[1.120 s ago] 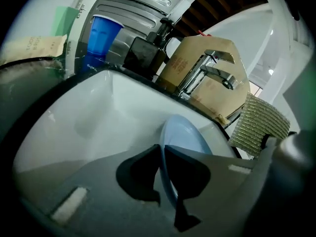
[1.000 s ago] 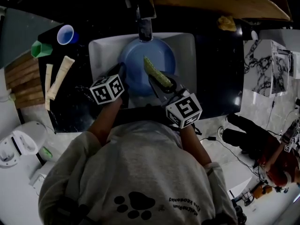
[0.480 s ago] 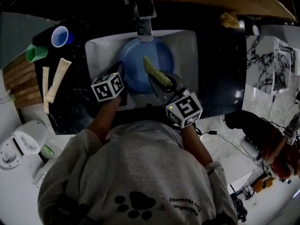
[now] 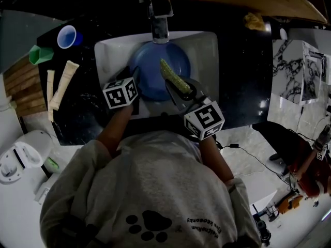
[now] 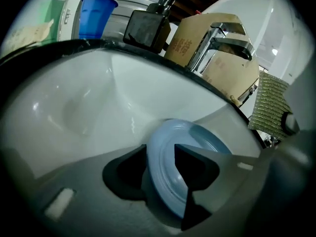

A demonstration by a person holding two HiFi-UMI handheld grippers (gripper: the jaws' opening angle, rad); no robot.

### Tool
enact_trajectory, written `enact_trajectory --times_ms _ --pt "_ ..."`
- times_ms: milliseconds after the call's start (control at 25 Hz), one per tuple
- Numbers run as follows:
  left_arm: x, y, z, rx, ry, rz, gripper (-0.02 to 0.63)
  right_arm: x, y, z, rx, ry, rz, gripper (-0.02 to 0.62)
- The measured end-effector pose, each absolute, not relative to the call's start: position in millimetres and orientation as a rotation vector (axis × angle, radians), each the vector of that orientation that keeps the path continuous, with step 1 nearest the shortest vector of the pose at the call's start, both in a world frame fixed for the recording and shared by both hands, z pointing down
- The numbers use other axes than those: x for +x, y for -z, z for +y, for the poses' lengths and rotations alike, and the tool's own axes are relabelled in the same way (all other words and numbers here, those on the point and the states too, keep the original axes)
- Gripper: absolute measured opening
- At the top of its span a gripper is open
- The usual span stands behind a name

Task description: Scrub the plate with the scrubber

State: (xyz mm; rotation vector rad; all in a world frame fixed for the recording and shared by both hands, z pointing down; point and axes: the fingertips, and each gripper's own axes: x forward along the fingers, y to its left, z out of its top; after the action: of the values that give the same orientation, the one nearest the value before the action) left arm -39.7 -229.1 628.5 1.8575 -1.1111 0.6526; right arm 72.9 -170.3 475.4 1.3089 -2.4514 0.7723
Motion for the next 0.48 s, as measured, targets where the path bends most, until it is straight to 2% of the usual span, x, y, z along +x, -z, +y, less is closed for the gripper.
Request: enact_trajectory --times_ms 240,480 --pt "-42 -593 -245 1.996 -0.627 -1.198 0.189 77 -472 -166 1.331 -0.748 -2.451 0.066" --pt "-13 -504 -249 2.351 -0.361 -1.186 0.189 85 -463 -162 1.402 -0.709 -2.416 0.066"
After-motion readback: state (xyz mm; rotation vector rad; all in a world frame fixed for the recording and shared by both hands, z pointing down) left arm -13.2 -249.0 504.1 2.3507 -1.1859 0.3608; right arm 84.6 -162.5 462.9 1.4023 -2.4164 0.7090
